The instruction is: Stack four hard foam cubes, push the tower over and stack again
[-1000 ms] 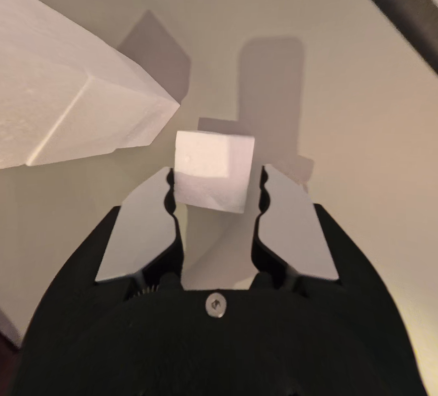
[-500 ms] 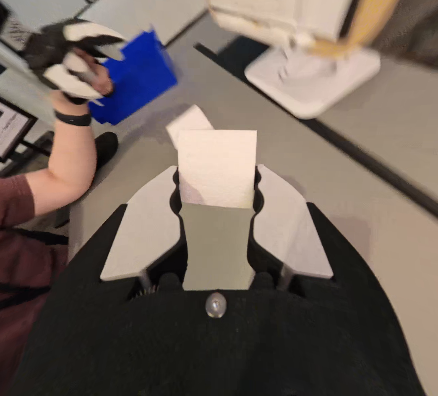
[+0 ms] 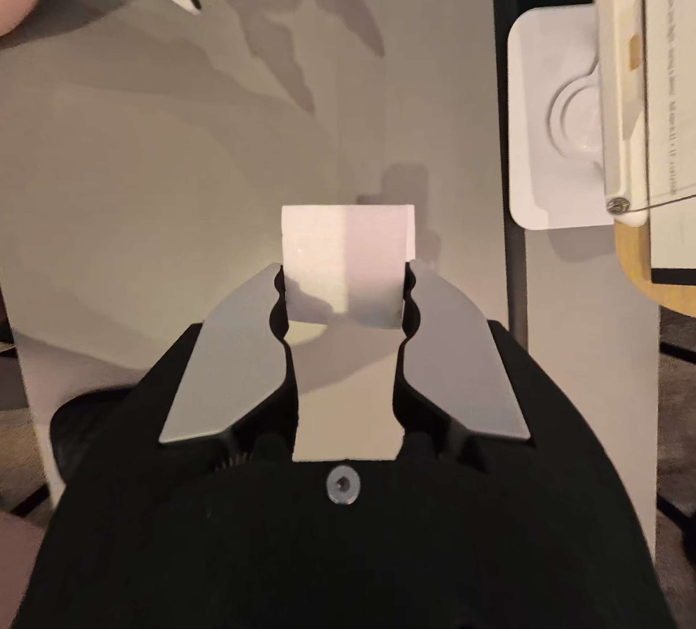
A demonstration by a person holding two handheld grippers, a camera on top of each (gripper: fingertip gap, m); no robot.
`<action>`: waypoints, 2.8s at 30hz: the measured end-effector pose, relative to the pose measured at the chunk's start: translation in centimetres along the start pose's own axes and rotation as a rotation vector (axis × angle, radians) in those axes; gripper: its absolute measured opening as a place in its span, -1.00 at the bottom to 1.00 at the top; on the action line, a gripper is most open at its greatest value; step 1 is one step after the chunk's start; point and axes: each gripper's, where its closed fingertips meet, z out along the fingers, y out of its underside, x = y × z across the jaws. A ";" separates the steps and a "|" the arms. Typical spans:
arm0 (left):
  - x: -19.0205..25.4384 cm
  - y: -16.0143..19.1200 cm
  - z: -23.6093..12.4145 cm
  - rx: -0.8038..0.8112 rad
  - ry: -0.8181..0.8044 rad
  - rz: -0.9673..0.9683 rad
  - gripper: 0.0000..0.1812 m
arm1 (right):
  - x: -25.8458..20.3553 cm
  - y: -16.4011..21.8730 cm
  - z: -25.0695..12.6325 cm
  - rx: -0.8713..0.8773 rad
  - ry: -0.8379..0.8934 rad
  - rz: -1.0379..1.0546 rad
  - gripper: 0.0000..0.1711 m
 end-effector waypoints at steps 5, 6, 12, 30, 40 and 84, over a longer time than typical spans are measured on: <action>0.2 -0.3 0.0 0.012 0.008 0.008 -0.13 | 0.5 -0.5 0.6 -0.032 -0.053 0.040 -0.30; 0.2 -0.3 0.0 0.014 0.012 0.003 -0.13 | 0.7 -0.5 0.8 -0.038 -0.057 0.052 -0.30; 0.1 -0.6 -0.3 0.043 0.025 -0.019 -0.14 | 1.1 0.7 2.0 -0.089 -0.089 0.080 -0.30; 0.4 0.2 0.8 0.007 0.053 -0.019 -0.14 | 1.6 0.0 2.3 0.024 -0.103 0.090 -0.14; -0.9 1.3 0.6 -0.022 0.021 -0.037 -0.14 | -0.1 0.0 -4.3 0.723 0.086 0.067 -0.04; -6.3 4.6 -13.3 -0.226 -0.413 -0.132 -0.17 | 0.3 -0.8 6.9 0.389 0.341 0.165 -0.76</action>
